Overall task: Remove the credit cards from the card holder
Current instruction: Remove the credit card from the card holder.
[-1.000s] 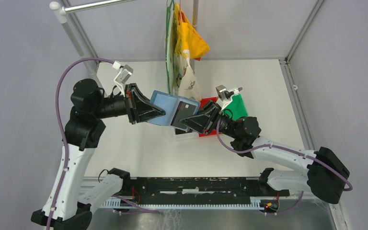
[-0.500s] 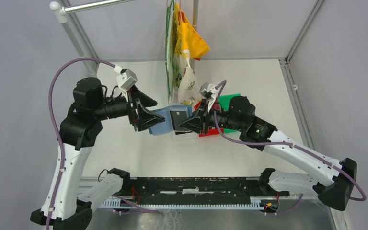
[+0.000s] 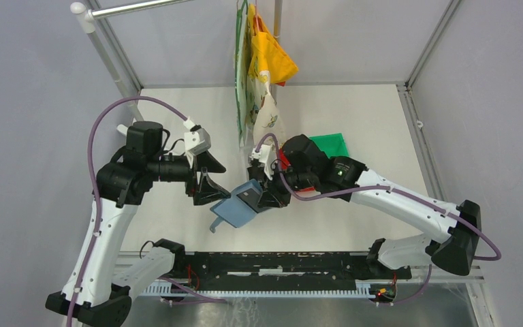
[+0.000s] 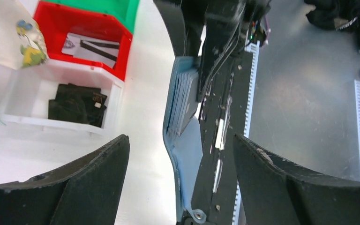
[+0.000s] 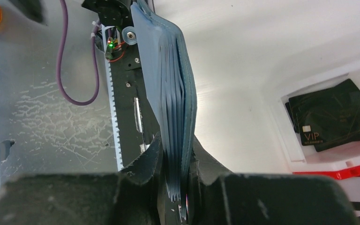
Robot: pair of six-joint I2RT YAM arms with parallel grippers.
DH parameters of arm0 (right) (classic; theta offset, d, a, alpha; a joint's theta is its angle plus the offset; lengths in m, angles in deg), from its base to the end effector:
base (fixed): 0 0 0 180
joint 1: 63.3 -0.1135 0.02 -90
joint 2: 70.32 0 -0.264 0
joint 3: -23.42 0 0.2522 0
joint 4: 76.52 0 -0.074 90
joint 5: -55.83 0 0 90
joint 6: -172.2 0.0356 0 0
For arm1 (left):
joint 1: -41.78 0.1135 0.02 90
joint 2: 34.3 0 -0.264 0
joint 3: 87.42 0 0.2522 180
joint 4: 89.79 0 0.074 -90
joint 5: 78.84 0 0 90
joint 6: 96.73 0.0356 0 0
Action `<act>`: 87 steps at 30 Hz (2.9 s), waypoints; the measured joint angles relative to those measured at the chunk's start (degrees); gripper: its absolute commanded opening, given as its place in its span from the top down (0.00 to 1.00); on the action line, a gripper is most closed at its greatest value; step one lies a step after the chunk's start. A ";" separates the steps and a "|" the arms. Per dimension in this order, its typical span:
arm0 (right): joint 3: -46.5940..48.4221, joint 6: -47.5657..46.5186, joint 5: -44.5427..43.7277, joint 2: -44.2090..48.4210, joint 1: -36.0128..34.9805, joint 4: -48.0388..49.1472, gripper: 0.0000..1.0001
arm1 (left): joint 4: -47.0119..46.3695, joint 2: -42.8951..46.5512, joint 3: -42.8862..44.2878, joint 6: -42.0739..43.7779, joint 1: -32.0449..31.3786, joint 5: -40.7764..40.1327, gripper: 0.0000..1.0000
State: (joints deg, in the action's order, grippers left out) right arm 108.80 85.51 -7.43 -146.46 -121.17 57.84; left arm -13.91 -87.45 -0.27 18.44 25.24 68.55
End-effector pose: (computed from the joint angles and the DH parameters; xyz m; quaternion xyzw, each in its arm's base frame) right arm 0.1411 0.2548 0.3475 -0.4907 0.7240 0.4009 0.2726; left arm 0.1258 -0.0686 0.4036 0.4681 0.6788 -0.4103 0.3896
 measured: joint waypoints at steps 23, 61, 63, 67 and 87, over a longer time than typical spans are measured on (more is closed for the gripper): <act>19.43 -5.14 0.46 -13.09 -6.91 -7.41 0.56 | 12.98 0.50 -2.51 17.81 -0.09 2.80 0.97; -25.90 34.95 -5.07 12.81 -1.57 70.71 1.00 | -38.32 10.69 -7.78 -45.42 -0.02 4.59 0.31; -22.67 31.98 -4.20 12.72 -1.31 62.73 1.00 | -33.29 9.90 -6.58 -40.68 -0.11 4.55 0.26; -15.89 24.35 -1.42 11.76 -1.22 47.23 1.00 | -22.71 6.64 -3.91 -28.81 -0.22 4.28 0.29; 8.57 1.99 6.25 -4.20 -2.16 3.93 1.00 | 18.08 -4.15 -1.62 16.63 -0.22 5.62 0.56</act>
State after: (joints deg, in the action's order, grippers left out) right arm 117.37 87.50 -1.18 -150.66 -123.33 61.77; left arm 4.17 -91.60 -1.89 35.07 25.02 74.16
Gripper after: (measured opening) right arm 0.102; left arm 0.501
